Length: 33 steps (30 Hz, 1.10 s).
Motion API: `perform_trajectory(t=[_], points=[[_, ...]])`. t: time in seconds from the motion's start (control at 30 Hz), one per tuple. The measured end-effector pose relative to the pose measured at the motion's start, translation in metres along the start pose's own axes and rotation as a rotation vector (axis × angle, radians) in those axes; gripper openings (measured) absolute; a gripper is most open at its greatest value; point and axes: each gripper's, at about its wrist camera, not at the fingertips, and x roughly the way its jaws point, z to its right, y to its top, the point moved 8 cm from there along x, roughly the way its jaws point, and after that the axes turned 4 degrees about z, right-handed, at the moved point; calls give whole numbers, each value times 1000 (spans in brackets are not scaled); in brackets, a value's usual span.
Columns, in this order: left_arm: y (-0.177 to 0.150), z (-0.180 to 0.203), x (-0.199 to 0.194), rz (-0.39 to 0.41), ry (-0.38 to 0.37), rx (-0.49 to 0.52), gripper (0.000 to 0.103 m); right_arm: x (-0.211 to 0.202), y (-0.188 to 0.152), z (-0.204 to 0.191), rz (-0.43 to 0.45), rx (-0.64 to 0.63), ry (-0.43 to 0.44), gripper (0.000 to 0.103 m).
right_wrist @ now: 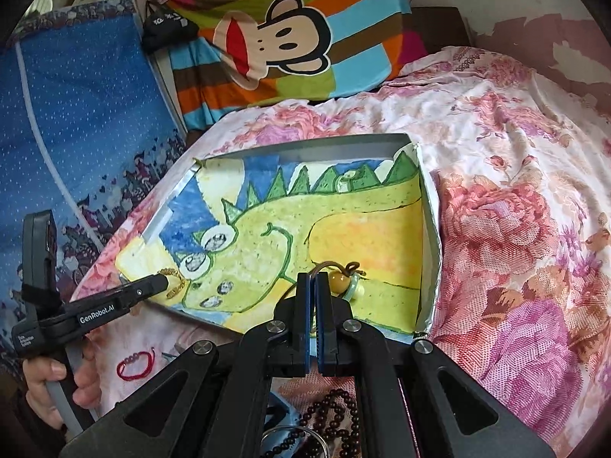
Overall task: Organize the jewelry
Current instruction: 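Carry the gold chain onto the tray with the left tool while the right tool drops the earrings, then lift both open tools away from the tray back over the jewelry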
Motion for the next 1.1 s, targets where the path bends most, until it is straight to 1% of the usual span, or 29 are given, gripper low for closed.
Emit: perform_trajectory(t=[0.1, 0.13, 0.17, 0.2, 0.23, 0.27, 0.33, 0.4, 0.43, 0.47, 0.5, 0.53, 0.57, 0.63, 0.67, 0.73, 0.8, 0.83, 1.0, 1.03, 1.1], points=[[0, 2, 0, -5, -6, -1, 20, -1, -1, 0, -10, -3, 2, 4], [1, 3, -1, -4, -11, -1, 25, -1, -1, 0, -13, -6, 1, 5], [1, 5, -2, -1, -17, 0, 36, -2, -1, -1, -13, -10, 1, 8], [1, 6, -4, 7, -19, 0, 44, -2, -1, -1, -13, -11, 2, 11], [2, 7, -8, 24, -18, -2, 63, -3, -1, -2, -12, -11, 4, 18], [4, 7, -12, 49, -10, -5, 73, -4, 0, -3, -8, -12, 5, 26], [6, 9, -18, 69, -15, -6, 73, -7, 2, -4, 3, -16, 4, 34], [7, 11, -22, 65, -21, -2, 73, -12, 5, -5, 17, -24, 1, 38], [7, 11, -25, 70, -16, -3, 76, -15, 6, -6, 24, -28, -1, 42], [8, 11, -28, 76, -12, -6, 83, -18, 7, -6, 34, -37, -11, 51], [8, 10, -33, 90, -9, -12, 88, -21, 9, -7, 45, -42, -19, 56], [8, 9, -38, 112, 0, -21, 95, -27, 11, -7, 64, -49, -27, 64], [10, 7, -46, 148, 18, -35, 99, -31, 13, -8, 77, -53, -30, 67], [10, 4, -57, 201, 35, -53, 103, -39, 15, -8, 100, -63, -38, 72], [10, 3, -61, 214, 44, -58, 103, -44, 15, -9, 114, -70, -41, 75], [9, -1, -70, 232, 61, -71, 103, -55, 16, -12, 152, -79, -21, 76], [7, -4, -80, 255, 70, -79, 103, -68, 14, -16, 193, -86, -6, 86], [5, -5, -87, 271, 74, -78, 103, -74, 14, -18, 209, -92, -5, 92], [-6, -5, -122, 341, 105, -47, 103, -104, 10, -27, 264, -92, 18, 98], [-9, -5, -130, 354, 106, -49, 103, -108, 9, -28, 267, -92, 21, 100], [-15, -5, -142, 370, 102, -49, 103, -117, 4, -33, 266, -100, 19, 101]])
